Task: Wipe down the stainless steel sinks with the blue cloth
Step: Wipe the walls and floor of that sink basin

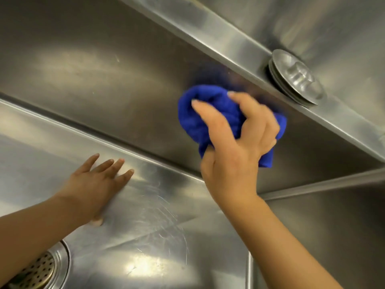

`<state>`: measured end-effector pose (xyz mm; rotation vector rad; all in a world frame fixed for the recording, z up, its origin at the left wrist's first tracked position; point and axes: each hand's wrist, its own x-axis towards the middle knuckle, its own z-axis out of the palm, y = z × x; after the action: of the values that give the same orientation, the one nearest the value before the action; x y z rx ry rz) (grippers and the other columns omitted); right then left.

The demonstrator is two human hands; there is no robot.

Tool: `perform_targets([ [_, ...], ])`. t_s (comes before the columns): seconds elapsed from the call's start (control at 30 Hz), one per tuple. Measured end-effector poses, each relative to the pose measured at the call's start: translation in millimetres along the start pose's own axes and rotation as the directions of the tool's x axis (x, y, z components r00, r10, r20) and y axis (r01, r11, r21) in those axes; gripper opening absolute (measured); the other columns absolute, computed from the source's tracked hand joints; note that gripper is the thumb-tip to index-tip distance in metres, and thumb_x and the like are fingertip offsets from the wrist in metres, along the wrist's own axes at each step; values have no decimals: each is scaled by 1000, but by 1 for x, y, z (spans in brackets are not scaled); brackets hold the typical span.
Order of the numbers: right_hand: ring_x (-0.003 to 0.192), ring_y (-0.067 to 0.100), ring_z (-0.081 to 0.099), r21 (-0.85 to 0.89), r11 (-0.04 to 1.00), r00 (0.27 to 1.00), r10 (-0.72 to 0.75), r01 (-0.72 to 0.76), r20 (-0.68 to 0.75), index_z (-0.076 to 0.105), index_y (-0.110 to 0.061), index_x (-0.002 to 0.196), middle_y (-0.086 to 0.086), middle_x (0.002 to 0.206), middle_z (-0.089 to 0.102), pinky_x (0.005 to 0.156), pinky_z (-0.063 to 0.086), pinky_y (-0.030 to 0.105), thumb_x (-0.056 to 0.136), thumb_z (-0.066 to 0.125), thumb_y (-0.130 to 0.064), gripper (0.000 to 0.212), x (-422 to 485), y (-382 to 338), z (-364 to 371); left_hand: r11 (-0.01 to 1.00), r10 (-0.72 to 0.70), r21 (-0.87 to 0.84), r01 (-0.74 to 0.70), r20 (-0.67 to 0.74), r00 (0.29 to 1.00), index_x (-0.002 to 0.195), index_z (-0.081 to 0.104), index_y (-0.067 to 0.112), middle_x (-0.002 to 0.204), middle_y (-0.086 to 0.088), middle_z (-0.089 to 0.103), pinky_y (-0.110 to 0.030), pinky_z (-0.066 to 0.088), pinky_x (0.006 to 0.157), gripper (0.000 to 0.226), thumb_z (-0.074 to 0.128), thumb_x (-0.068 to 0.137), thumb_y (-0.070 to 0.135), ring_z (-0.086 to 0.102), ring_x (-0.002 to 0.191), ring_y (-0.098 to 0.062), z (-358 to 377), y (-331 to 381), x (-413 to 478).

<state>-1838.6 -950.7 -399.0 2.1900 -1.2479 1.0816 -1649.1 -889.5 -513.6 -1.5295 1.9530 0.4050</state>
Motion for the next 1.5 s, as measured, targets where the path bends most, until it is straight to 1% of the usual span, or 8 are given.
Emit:
perform_targets([
  [0.2,111,24,38,-102,990,995,-97,97,3,74,-32,104,-2,123,39,76,26,38,95,47,-4,40,-17,1,31,1000,12,3,-12,-13,1000,150,-21,25,159,-10,-21,-44,-13,115,114,66,81,52,-9,148,-23,4,-2,4],
  [0.37,112,26,37,-81,990,955,-87,115,285,73,-29,102,-1,126,38,76,20,34,68,46,2,53,-44,-2,29,1000,9,-18,-10,-22,1000,150,-21,25,159,-10,-22,-44,-13,115,114,67,82,49,-10,148,-23,7,-2,6],
  [0.63,114,23,37,-58,996,997,-71,69,-38,72,-33,110,-4,126,36,80,27,38,85,57,0,45,7,-25,28,999,8,-31,-9,-36,999,149,-22,26,159,-7,-21,-50,-13,114,115,67,81,50,-10,148,-22,7,-3,4],
  [0.8,112,24,39,-183,934,923,-245,307,297,75,-33,98,-5,125,39,72,24,37,80,46,-10,41,-67,1,61,999,24,-24,-25,-40,999,150,-20,25,159,-10,-20,-52,-12,116,116,70,80,47,-8,149,-24,7,-4,5],
  [0.93,112,26,38,-147,954,882,-175,262,439,73,-27,98,-3,126,39,73,22,38,67,33,-8,54,-73,-4,61,999,21,-33,-22,-32,999,150,-19,26,160,-8,-18,-54,-9,116,118,72,78,48,-6,149,-22,7,-5,6],
  [1.2,111,26,40,-73,979,944,-163,191,285,72,-26,109,2,121,63,76,26,40,76,40,-6,50,-40,-45,66,999,8,-53,-10,-37,999,150,-18,29,159,-6,-20,-55,-11,113,117,72,78,47,-7,148,-21,7,-4,6],
  [1.37,114,22,38,-84,852,757,-409,517,510,74,-24,99,-1,127,46,74,24,34,66,49,-7,45,-87,-4,86,999,0,-39,0,-6,1000,150,-19,28,159,-6,-21,-56,-10,115,115,70,80,48,-9,148,-20,5,-3,4],
  [1.5,111,23,40,-69,872,696,-337,485,634,74,-23,104,0,124,39,72,23,35,59,60,-5,50,-114,41,66,998,-5,-65,5,-4,1000,149,-23,28,158,-5,-24,-56,-10,115,115,69,81,49,-12,148,-20,4,-4,4],
])
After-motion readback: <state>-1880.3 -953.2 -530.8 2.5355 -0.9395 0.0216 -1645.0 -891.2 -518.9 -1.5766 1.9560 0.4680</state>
